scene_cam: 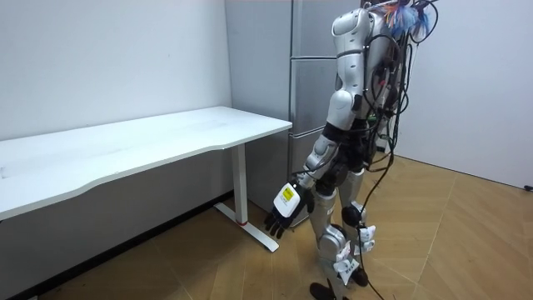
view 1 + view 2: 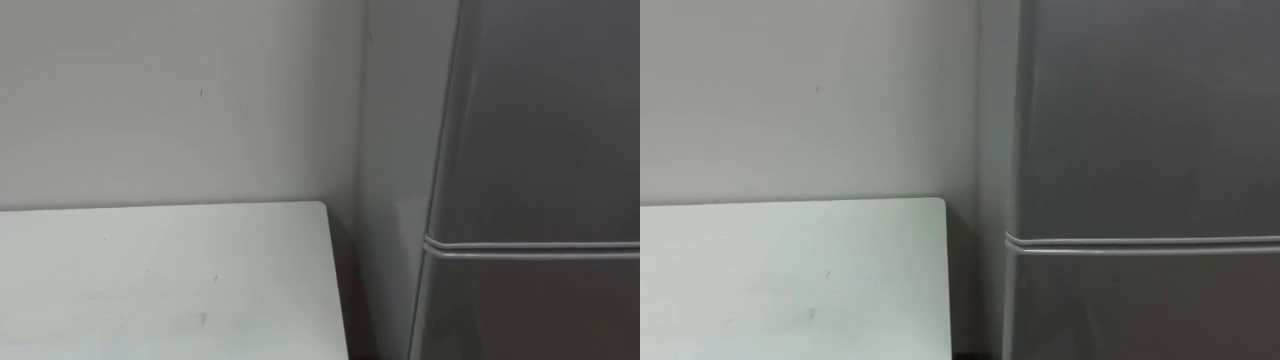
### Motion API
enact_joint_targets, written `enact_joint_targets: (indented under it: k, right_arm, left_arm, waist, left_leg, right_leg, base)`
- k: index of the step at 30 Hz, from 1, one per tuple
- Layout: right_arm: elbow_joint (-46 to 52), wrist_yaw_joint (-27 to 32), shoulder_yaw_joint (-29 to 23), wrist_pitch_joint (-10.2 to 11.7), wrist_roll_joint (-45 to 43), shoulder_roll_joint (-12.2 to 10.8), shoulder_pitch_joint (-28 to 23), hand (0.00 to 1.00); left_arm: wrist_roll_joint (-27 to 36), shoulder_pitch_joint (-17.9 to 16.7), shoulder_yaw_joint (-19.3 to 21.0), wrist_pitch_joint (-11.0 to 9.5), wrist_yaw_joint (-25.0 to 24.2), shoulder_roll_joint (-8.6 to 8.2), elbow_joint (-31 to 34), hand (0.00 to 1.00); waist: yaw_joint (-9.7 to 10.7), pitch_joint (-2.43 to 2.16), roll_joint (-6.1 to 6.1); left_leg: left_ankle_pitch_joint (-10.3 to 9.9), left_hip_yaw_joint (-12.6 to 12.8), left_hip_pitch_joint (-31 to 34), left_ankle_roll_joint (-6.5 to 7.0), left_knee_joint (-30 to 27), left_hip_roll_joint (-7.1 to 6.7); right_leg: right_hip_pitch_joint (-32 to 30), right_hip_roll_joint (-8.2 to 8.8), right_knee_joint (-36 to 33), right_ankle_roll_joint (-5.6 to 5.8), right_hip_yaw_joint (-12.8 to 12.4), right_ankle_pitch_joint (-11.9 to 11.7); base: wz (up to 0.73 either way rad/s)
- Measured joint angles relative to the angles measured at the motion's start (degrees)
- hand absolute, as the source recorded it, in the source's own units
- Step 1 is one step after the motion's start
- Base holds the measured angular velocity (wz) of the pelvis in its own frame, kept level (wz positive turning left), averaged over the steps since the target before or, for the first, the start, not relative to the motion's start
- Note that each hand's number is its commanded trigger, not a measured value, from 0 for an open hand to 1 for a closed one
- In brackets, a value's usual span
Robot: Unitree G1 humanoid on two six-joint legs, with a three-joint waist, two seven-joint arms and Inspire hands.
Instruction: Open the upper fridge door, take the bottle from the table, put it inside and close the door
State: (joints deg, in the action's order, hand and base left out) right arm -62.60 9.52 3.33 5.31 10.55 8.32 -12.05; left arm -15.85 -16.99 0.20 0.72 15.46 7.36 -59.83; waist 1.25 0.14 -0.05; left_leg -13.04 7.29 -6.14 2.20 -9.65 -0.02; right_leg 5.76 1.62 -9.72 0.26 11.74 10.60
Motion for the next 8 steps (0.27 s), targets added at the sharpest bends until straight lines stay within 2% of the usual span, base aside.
enact_joint_targets:
  k: [8]
  right_arm:
    - [-0.2,-0.4,0.0,0.0,-2.2,0.0,0.4,0.00]
  left_arm:
    - [0.1,0.0,0.0,0.0,0.0,0.00,-0.1,0.00]
  waist:
    - [0.0,0.05,-0.05]
  left_leg:
    - [0.0,0.0,0.0,0.00,0.0,-0.01]
  right_leg:
    - [0.1,0.15,0.0,0.00,0.8,0.0]
  base:
    - [0.01]
